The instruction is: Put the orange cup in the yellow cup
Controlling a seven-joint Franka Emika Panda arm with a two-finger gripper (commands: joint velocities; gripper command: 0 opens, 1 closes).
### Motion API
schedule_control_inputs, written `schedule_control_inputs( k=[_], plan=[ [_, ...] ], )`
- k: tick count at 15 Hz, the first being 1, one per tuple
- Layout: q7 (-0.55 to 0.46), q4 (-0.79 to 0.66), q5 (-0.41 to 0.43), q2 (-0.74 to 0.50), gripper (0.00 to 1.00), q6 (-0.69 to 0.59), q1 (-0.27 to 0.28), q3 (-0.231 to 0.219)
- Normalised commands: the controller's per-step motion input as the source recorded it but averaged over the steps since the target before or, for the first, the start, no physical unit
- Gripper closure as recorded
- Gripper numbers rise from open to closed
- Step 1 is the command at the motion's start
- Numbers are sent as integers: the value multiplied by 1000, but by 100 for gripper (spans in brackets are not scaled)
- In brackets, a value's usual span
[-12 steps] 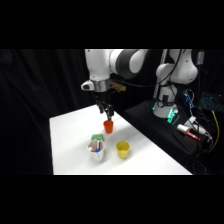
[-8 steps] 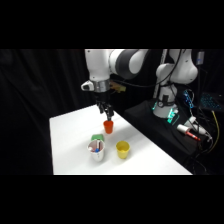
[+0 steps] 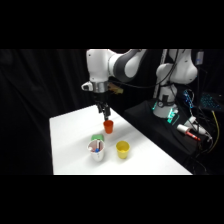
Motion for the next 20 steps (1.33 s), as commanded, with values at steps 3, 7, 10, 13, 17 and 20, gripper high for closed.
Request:
schedule_control_inputs(
  k=[3,7,10,13,17,20],
  plan=[
    [71,-191,41,-32,0,239,-27,-12],
    [81,-176,40,1,0,318,-10,-4],
    [80,-127,37,60,0,359,-15,-16],
    [63,-96,50,99,0,324,-20,-25],
    [29,-81,94,96,0,267,-20,-11],
    [-8,-75,142,81,0,236,-19,26]
  ],
)
